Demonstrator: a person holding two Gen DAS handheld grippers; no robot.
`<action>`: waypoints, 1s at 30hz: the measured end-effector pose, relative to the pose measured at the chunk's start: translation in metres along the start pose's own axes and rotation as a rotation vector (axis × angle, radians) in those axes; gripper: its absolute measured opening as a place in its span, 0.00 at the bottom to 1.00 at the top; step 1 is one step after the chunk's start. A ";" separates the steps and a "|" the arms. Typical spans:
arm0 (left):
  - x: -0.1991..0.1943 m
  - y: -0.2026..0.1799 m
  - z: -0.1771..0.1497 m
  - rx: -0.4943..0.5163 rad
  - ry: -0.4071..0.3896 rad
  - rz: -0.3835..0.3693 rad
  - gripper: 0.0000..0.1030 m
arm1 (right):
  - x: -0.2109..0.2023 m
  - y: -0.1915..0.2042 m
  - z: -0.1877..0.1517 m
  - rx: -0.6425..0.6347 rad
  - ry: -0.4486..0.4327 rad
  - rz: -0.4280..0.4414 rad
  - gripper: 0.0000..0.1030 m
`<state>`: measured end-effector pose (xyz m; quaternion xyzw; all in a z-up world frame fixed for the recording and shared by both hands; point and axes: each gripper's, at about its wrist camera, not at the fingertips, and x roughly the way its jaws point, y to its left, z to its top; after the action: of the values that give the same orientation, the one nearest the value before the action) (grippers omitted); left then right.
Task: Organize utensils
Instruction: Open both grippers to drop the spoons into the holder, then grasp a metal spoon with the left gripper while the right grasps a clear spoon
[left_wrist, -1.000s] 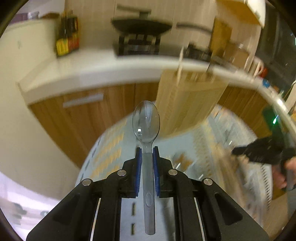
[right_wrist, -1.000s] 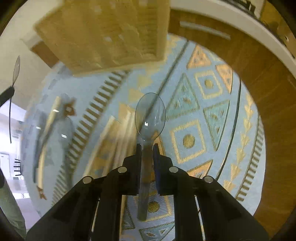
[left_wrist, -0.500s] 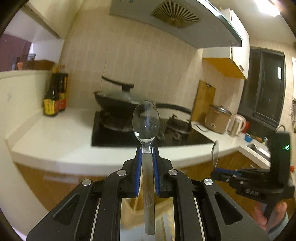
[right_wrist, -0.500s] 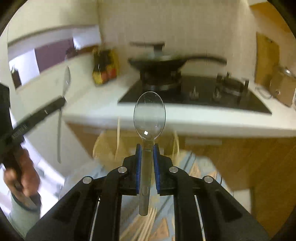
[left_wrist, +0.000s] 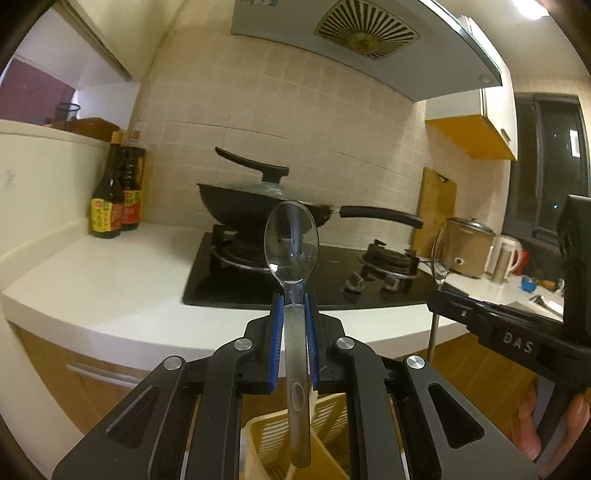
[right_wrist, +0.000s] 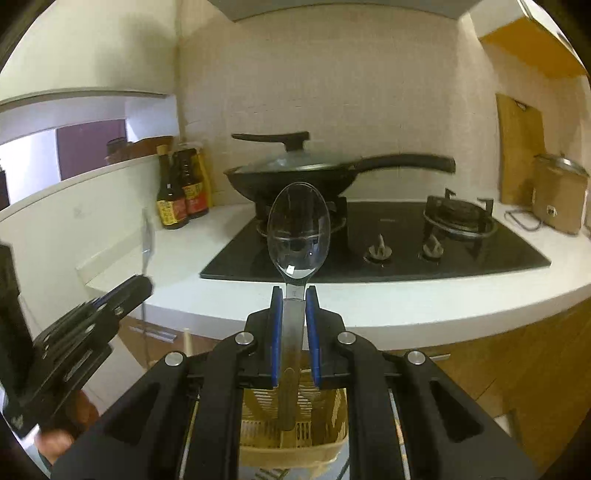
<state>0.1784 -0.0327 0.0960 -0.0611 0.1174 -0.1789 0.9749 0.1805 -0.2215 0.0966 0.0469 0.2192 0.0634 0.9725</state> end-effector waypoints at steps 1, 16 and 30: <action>0.000 0.000 -0.003 0.007 -0.001 0.001 0.10 | 0.003 -0.002 -0.005 0.003 0.002 -0.008 0.10; -0.042 0.017 -0.004 -0.029 0.079 -0.066 0.39 | -0.038 -0.002 -0.033 0.000 0.069 -0.013 0.18; -0.146 0.027 -0.005 -0.008 0.301 -0.065 0.54 | -0.150 0.029 -0.063 0.012 0.162 0.035 0.28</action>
<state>0.0539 0.0447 0.1168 -0.0411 0.2609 -0.2172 0.9397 0.0162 -0.2106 0.1060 0.0510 0.2967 0.0826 0.9500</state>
